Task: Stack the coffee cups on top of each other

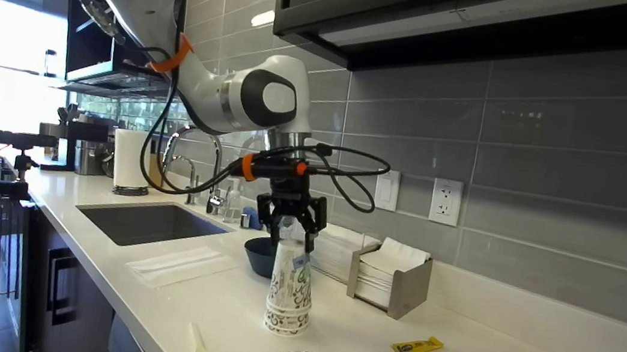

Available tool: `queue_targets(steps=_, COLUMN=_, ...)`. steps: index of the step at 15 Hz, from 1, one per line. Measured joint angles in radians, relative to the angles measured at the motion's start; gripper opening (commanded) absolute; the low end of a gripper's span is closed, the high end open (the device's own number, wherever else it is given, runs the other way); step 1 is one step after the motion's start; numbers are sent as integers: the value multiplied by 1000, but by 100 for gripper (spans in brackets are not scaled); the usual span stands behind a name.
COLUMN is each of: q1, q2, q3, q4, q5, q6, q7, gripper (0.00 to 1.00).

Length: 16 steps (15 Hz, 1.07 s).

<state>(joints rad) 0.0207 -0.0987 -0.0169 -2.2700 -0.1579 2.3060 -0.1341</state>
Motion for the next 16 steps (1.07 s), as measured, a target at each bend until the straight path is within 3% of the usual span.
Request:
queue_targets(steps=8, q1=1, q2=-46, q3=11, q4=-15, q5=12, q6=2, q7=-9, gripper=100)
queue_targets(steps=16, q1=9, q2=-265, q3=92, q4=-135, q5=-28, q6=-60, q7=137, gripper=100)
